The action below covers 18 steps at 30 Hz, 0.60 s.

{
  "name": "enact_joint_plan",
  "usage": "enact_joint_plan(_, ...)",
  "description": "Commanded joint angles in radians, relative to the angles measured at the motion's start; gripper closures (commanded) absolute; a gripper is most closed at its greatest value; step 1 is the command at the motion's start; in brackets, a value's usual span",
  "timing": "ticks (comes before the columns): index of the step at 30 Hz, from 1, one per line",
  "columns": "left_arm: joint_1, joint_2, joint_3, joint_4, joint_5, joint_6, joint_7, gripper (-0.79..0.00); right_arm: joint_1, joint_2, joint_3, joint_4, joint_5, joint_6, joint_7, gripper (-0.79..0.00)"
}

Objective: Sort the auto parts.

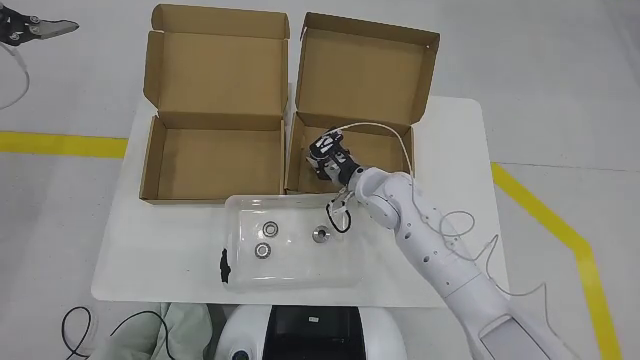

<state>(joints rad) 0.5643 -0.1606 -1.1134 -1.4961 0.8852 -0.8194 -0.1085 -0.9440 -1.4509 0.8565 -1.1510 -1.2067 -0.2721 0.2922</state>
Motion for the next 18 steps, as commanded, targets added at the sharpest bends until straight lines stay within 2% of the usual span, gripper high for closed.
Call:
enact_joint_plan(1, 0.000, 0.000, 0.000, 0.000, 0.000, 0.000, 0.000, -0.785, -0.004, 0.001, 0.002, -0.004, -0.005, 0.001, -0.001, -0.413)
enact_joint_plan(7, 0.000, 0.000, 0.000, 0.000, 0.000, 0.000, 0.000, -0.785, -0.026, 0.006, 0.015, -0.047, -0.025, 0.001, 0.000, -0.499)
enact_joint_plan(14, 0.000, 0.000, 0.000, 0.000, 0.000, 0.000, 0.000, -0.785, -0.075, 0.023, 0.035, -0.189, -0.090, -0.020, 0.013, -0.594)
enact_joint_plan(18, 0.000, 0.000, 0.000, 0.000, 0.000, 0.000, 0.000, -0.785, -0.112, 0.034, 0.050, -0.290, -0.127, -0.040, 0.034, -0.591)
